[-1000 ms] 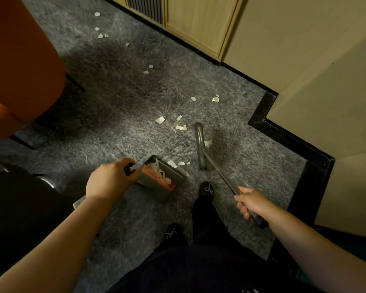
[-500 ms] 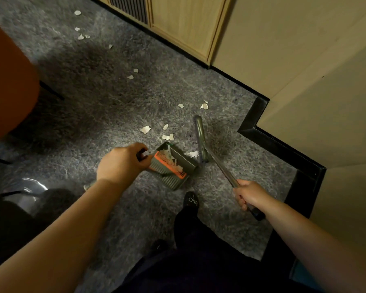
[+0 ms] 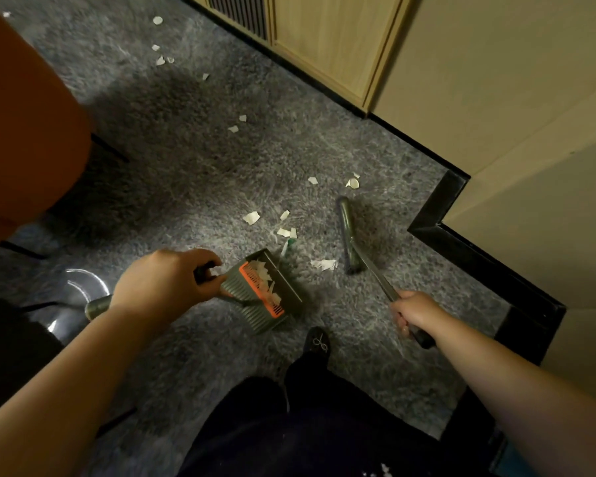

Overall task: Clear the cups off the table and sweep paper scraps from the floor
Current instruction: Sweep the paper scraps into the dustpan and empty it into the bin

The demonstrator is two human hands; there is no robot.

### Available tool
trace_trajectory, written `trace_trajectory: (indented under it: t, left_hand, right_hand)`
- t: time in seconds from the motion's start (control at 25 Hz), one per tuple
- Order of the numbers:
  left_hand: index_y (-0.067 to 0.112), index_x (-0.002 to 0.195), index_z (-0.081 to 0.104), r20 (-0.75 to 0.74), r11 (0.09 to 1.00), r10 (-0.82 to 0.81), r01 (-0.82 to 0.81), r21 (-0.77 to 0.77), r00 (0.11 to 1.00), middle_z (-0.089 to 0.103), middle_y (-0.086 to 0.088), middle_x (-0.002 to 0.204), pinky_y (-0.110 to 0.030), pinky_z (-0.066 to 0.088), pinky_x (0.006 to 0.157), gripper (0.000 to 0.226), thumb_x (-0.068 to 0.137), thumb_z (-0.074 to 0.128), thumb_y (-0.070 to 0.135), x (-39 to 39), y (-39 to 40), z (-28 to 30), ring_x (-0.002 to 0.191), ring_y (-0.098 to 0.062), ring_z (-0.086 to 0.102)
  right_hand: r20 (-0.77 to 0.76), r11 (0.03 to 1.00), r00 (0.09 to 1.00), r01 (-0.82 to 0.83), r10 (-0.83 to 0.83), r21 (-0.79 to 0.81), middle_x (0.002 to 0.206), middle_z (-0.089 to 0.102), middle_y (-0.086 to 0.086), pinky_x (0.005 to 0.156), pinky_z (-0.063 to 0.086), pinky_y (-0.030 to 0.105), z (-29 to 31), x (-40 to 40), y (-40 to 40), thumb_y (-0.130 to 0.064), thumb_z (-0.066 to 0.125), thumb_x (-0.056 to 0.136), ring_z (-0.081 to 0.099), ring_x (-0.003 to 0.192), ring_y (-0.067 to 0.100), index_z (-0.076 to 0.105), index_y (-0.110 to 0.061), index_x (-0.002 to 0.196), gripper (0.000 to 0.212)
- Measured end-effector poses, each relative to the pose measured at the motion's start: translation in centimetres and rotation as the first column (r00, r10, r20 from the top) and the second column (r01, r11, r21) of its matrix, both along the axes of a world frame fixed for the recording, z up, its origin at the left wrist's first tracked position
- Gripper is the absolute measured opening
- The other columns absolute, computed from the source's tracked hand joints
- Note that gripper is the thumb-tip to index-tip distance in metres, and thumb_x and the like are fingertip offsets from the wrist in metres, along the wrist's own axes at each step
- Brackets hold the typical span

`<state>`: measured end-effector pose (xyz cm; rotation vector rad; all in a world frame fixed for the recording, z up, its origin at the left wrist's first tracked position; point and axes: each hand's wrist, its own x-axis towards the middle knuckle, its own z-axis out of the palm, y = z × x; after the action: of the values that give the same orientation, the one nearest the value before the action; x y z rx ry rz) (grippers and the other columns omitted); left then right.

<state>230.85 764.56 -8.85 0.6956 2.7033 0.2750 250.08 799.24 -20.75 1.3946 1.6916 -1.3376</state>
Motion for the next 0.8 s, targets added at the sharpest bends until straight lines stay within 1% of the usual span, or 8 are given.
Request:
trace_trajectory:
  t: [0.12,0.2,0.32,0.44,0.52,0.6,0.72,0.8]
  left_hand:
    - [0.037,0.104,0.071,0.014,0.999,0.0,0.001,-0.033,1.0,0.073,0.005,0.082,-0.033,0.055,0.06,0.031,0.077,0.071,0.052,-0.2,-1.5,0.2,0.071,-0.023,0.067]
    - [0.039,0.104,0.07,0.007,0.999,-0.017,0.017,-0.045,1.0,0.073,0.007,0.082,-0.03,0.052,0.058,0.031,0.076,0.071,0.053,-0.5,-2.6,0.1,0.07,-0.023,0.067]
    - [0.041,0.102,0.07,0.038,0.997,-0.031,0.033,-0.069,0.999,0.072,0.009,0.082,-0.032,0.055,0.06,0.03,0.076,0.069,0.054,-1.3,-4.2,-0.2,0.07,-0.022,0.066]
    - [0.04,0.098,0.07,0.036,0.997,-0.054,0.056,-0.061,0.998,0.071,0.008,0.078,-0.033,0.054,0.06,0.025,0.076,0.071,0.052,-1.7,-5.0,-1.0,0.069,-0.023,0.066]
    - [0.04,0.095,0.069,0.002,0.994,-0.09,0.09,-0.055,0.996,0.07,0.007,0.075,-0.03,0.052,0.058,0.022,0.076,0.071,0.05,-1.6,-5.1,-1.6,0.068,-0.023,0.065]
    - [0.039,0.095,0.069,-0.016,0.994,-0.101,0.1,-0.051,0.995,0.069,0.006,0.075,-0.028,0.048,0.057,0.022,0.077,0.07,0.05,-1.8,-5.3,-2.1,0.068,-0.023,0.065]
    - [0.038,0.097,0.067,-0.007,0.993,-0.113,0.112,-0.048,0.994,0.069,0.004,0.077,-0.031,0.052,0.059,0.024,0.079,0.067,0.054,-2.1,-5.5,-2.4,0.07,-0.025,0.065]
    - [0.036,0.097,0.067,-0.009,0.991,-0.128,0.127,-0.047,0.992,0.069,0.004,0.078,-0.033,0.054,0.06,0.024,0.081,0.065,0.053,-2.0,-5.8,-2.6,0.071,-0.025,0.064]
  right_hand:
    - [0.011,0.999,1.0,-0.021,0.021,-0.028,0.057,0.045,0.01,0.04,0.035,0.025,-0.4,-0.7,-0.5,-0.001,0.044,0.095,0.04,0.045,0.02,0.054,-0.004,0.122,0.028]
    - [0.02,0.999,0.999,-0.033,0.034,-0.044,0.057,0.046,0.01,0.039,0.035,0.024,-0.6,-1.3,-1.1,-0.002,0.044,0.096,0.041,0.045,0.02,0.054,-0.006,0.12,0.026]
    - [0.033,0.997,0.998,-0.054,0.056,-0.057,0.059,0.048,0.011,0.039,0.037,0.025,-1.2,-2.2,-2.2,-0.003,0.044,0.096,0.042,0.044,0.019,0.055,-0.005,0.119,0.025]
    - [0.054,0.994,0.997,-0.051,0.057,-0.095,0.06,0.047,0.01,0.036,0.036,0.021,-1.9,-2.6,-4.3,-0.003,0.045,0.096,0.041,0.043,0.017,0.051,-0.005,0.125,0.029]
    - [0.064,0.993,0.996,-0.061,0.068,-0.105,0.06,0.047,0.01,0.039,0.036,0.022,-2.3,-2.5,-6.1,-0.003,0.045,0.096,0.042,0.043,0.018,0.048,-0.006,0.13,0.034]
    - [0.053,0.992,0.997,-0.043,0.049,-0.117,0.057,0.046,0.009,0.038,0.035,0.022,-2.5,-2.3,-8.5,-0.002,0.044,0.096,0.04,0.043,0.018,0.045,-0.002,0.133,0.037]
    - [0.01,0.984,1.0,-0.013,0.015,-0.176,0.05,0.043,0.007,0.037,0.033,0.021,-1.7,-2.0,-12.3,0.001,0.041,0.096,0.038,0.04,0.017,0.045,0.002,0.131,0.035]
    - [-0.008,0.977,1.0,0.017,-0.019,-0.212,0.052,0.041,0.009,0.033,0.032,0.019,-0.9,-2.1,-14.8,0.002,0.039,0.098,0.037,0.035,0.015,0.04,0.001,0.136,0.038]
